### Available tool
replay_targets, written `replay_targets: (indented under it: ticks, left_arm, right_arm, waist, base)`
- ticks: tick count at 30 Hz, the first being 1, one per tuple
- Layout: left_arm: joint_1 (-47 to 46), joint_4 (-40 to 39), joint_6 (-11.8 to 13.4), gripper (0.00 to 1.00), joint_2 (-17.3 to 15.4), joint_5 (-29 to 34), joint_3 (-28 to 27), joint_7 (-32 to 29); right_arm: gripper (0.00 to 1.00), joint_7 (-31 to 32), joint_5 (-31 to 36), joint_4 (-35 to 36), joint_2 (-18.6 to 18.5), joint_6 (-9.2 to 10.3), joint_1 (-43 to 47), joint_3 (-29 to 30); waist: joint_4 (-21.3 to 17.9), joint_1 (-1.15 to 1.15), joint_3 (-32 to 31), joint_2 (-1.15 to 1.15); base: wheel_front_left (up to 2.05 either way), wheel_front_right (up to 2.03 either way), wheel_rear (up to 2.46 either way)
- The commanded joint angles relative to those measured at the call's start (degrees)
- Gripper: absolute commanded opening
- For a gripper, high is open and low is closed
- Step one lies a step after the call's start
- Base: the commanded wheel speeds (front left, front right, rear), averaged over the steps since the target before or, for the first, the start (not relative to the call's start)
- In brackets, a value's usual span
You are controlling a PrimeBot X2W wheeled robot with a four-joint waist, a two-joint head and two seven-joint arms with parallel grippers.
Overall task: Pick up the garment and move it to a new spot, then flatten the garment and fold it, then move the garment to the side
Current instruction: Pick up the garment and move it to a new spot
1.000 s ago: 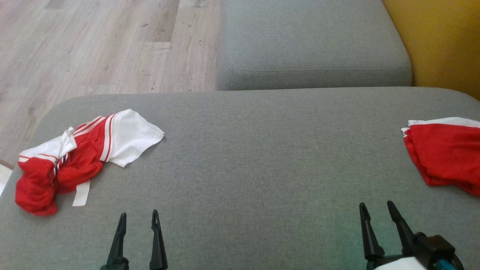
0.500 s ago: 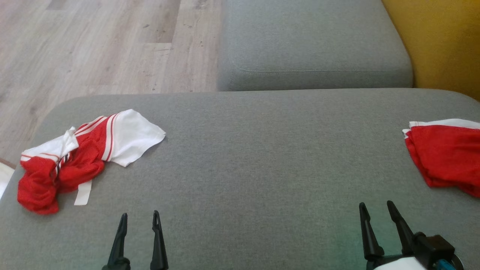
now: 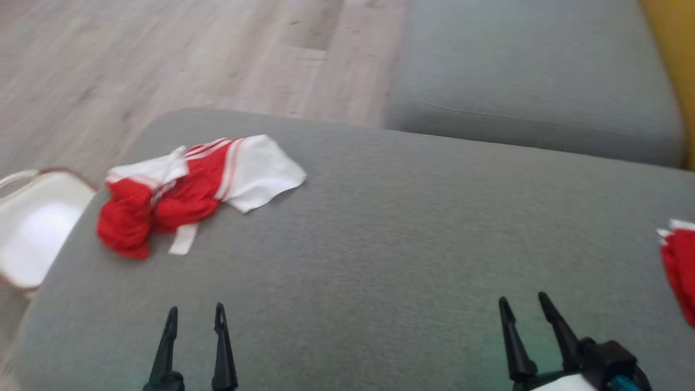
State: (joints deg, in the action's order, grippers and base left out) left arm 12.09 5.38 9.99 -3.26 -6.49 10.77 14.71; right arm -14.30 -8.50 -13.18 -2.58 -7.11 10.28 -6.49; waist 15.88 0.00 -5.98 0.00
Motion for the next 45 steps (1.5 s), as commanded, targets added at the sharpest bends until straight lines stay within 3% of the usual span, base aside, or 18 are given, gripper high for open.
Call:
replay_targets:
  ticks: [1,10,23,28,36,45]
  left_arm:
    - [-2.6,-2.1,-0.2,1.00,0.4,0.4,-2.3,0.3]
    - [-1.7,-2.9,0.2,1.00,0.4,0.2,-3.9,0.3]
    - [-1.7,-4.8,1.8,1.00,0.4,-1.4,-4.4,0.3]
    - [-4.0,-4.5,0.5,1.00,-0.5,1.1,-5.2,0.3]
    - [-18.7,-1.7,-1.6,1.00,-5.2,0.0,-10.1,-0.3]
    - [-44.5,14.0,-9.3,1.00,-9.8,-2.2,-7.2,-16.4]
  right_arm:
    - [1.00,-0.7,0.0,1.6,-0.3,-0.37,-2.6,-1.9]
    - [1.00,-0.7,0.0,1.2,-0.3,-0.37,-3.5,-3.6]
    - [1.00,-0.7,0.1,-0.1,-1.2,-0.37,-6.3,-5.4]
    - [1.00,-0.7,0.5,0.1,-1.8,-0.37,-5.5,-5.1]
    - [1.00,-0.7,2.2,2.2,-6.0,-0.37,-7.1,-5.1]
    - [1.00,-0.7,3.2,4.1,-15.8,-0.37,-10.9,-5.0]
  waist:
    - [4.0,0.00,0.4,0.00]
    - [9.7,0.00,1.1,0.00]
    - [11.4,0.00,3.0,0.00]
    - [12.1,0.00,3.8,0.00]
    - [11.5,0.00,12.1,0.00]
    - [10.7,0.00,22.9,0.00]
  base:
    - [0.00,0.00,0.00]
    - [0.00,0.00,0.00]
    - [0.00,0.00,0.00]
    - [0.00,0.00,0.00]
    - [0.00,0.00,0.00]
    - [0.00,0.00,0.00]
